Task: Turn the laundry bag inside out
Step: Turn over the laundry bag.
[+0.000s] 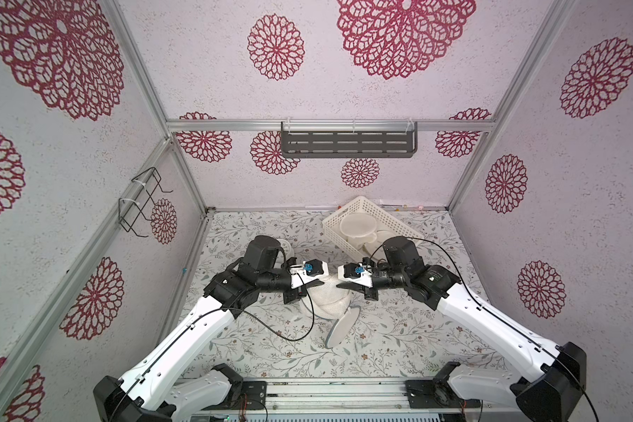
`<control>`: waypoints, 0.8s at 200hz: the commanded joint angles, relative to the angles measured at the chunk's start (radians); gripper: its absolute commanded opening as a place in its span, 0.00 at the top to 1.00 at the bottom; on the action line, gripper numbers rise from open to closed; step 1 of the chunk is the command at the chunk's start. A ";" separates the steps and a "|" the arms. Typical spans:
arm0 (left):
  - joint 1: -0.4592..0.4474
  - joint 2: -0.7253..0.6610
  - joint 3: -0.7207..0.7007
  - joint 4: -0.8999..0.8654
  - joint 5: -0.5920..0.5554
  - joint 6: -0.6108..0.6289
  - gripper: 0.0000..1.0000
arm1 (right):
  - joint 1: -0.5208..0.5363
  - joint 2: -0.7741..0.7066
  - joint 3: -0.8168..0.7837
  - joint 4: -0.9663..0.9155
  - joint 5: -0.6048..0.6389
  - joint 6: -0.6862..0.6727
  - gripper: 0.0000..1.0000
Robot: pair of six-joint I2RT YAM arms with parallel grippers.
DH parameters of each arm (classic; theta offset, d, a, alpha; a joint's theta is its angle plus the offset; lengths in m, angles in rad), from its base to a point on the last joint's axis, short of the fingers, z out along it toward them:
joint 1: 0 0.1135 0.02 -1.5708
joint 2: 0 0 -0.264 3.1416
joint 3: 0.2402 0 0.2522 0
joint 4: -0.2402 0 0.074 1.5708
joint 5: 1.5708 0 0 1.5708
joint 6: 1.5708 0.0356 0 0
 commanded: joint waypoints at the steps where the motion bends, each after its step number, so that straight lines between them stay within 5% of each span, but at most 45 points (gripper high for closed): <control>1: -0.011 -0.008 0.003 0.160 -0.002 -0.062 1.00 | 0.011 0.002 0.010 0.062 -0.079 0.060 0.84; 25: -0.005 -0.035 -0.045 0.245 -0.067 -0.159 0.92 | 0.006 -0.012 -0.007 0.094 -0.080 0.103 0.98; 62: 0.027 -0.111 -0.138 0.338 -0.141 -0.346 0.39 | -0.019 -0.036 -0.034 0.125 -0.074 0.189 1.00; 83: 0.027 -0.157 -0.179 0.345 -0.212 -0.455 0.23 | -0.025 -0.036 -0.030 0.130 -0.012 0.253 1.00; 110: 0.026 -0.228 -0.241 0.351 -0.336 -0.557 0.14 | -0.025 -0.034 -0.026 0.139 -0.010 0.300 1.00; 160: 0.026 -0.319 -0.316 0.311 -0.417 -0.682 0.16 | -0.024 -0.051 -0.024 0.155 0.030 0.363 1.00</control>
